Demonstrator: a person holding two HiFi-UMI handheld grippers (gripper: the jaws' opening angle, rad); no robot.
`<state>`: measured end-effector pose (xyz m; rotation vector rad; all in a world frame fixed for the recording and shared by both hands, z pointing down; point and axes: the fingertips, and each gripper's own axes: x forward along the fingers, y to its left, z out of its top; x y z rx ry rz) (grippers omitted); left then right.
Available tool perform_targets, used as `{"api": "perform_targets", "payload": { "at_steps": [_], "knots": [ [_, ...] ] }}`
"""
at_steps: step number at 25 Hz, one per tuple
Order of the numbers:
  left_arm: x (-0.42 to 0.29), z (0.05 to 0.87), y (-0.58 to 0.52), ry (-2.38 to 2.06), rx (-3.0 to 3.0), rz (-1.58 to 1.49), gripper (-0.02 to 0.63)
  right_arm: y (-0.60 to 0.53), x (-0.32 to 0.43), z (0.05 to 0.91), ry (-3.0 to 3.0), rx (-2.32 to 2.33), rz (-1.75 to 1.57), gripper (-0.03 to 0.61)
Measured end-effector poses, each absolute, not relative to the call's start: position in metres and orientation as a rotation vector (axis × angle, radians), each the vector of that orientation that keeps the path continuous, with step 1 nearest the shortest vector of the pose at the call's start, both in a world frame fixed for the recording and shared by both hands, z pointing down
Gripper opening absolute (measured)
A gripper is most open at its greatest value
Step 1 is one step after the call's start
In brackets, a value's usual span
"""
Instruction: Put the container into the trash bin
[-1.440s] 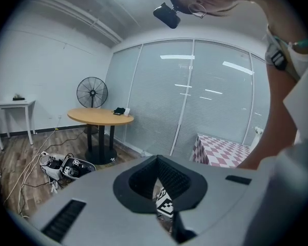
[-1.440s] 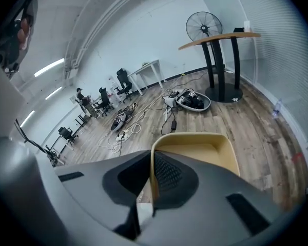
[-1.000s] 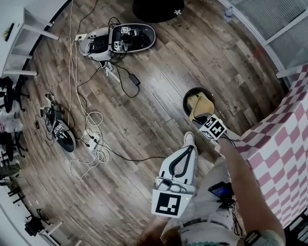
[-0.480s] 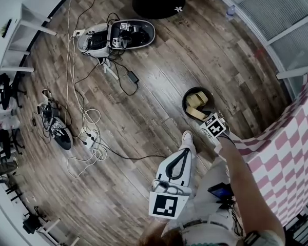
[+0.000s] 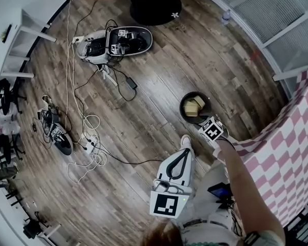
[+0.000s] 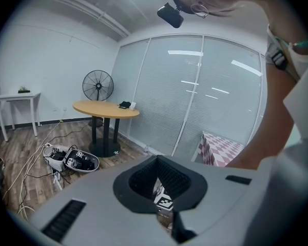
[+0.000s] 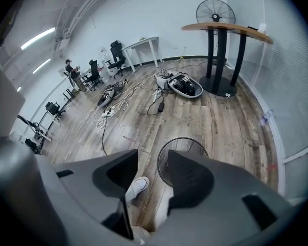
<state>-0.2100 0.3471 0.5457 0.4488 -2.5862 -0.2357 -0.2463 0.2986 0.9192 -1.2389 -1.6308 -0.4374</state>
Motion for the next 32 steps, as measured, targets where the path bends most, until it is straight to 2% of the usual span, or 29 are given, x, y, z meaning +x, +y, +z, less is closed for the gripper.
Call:
{"api": "perform_targets", "payload": {
  "at_steps": [5,11,14,24,32],
  "knots": [
    [-0.21,0.54,0.341,-2.593,0.461,-0.229,0.006,0.294,-0.244,0.909,-1.626,-1.245,-0.443,0.135],
    [-0.203,0.534,0.336,-2.6,0.482,-0.201,0.006,0.291,-0.237,0.885,-1.652,-1.265,-0.445,0.022],
    [-0.201,0.528,0.333,-2.604,0.497,-0.188,0.006,0.293,-0.237,0.867,-1.689,-1.293,-0.425,-0.004],
    [-0.203,0.497,0.326,-2.654,0.535,-0.151,0.006,0.305,-0.229,0.76,-1.814,-1.484,-0.386,-0.006],
    [-0.197,0.472,0.317,-2.723,0.572,-0.104,0.006,0.309,-0.217,0.639,-2.026,-1.641,-0.332,-0.006]
  ]
}}
